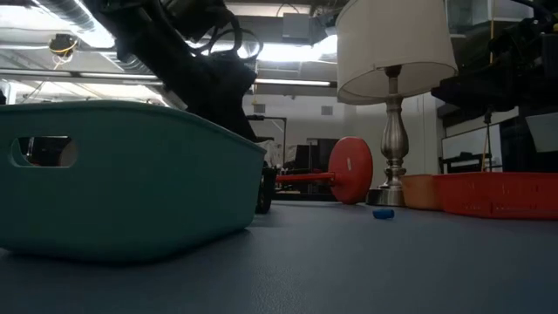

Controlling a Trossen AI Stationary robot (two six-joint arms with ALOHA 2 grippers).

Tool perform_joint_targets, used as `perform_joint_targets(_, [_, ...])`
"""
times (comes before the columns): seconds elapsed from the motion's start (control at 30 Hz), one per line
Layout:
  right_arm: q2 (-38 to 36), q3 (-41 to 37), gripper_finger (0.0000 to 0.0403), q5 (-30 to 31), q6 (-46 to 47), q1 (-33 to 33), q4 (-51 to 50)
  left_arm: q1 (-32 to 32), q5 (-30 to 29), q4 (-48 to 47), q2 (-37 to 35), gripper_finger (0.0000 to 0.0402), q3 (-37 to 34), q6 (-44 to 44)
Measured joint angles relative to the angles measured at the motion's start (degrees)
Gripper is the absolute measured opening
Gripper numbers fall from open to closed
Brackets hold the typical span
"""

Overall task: Sort crayons
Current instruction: Put the blue green crayon into the green bin

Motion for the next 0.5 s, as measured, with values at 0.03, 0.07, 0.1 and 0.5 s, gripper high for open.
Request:
perform_joint_targets(0.03, [0.0, 0.0, 0.0147, 0.0, 0.0, 0.0, -0.02, 0.3, 0.26, 0.03, -0.02, 0.0105, 0.0, 1.14])
perform_joint_targets(0.07, [0.0, 0.0, 0.0147, 0.0, 0.01, 0.0, 0.0, 0.64, 1.15, -0.03, -0.28, 0.0111, -0.02, 2.49])
perform_joint_targets(0.1, [0.0, 0.0, 0.0147, 0.0, 0.0, 0.0, 0.0, 0.99, 2.51, -0.1, -0.67, 0.0115, -0.07, 4.06])
perform_joint_targets(0.5, [0.0, 0.02, 0.0147, 0.0, 0.02, 0.0, -0.02, 1.8, 27.53, -19.81, -17.5, 0.0106, 0.0, 5.7])
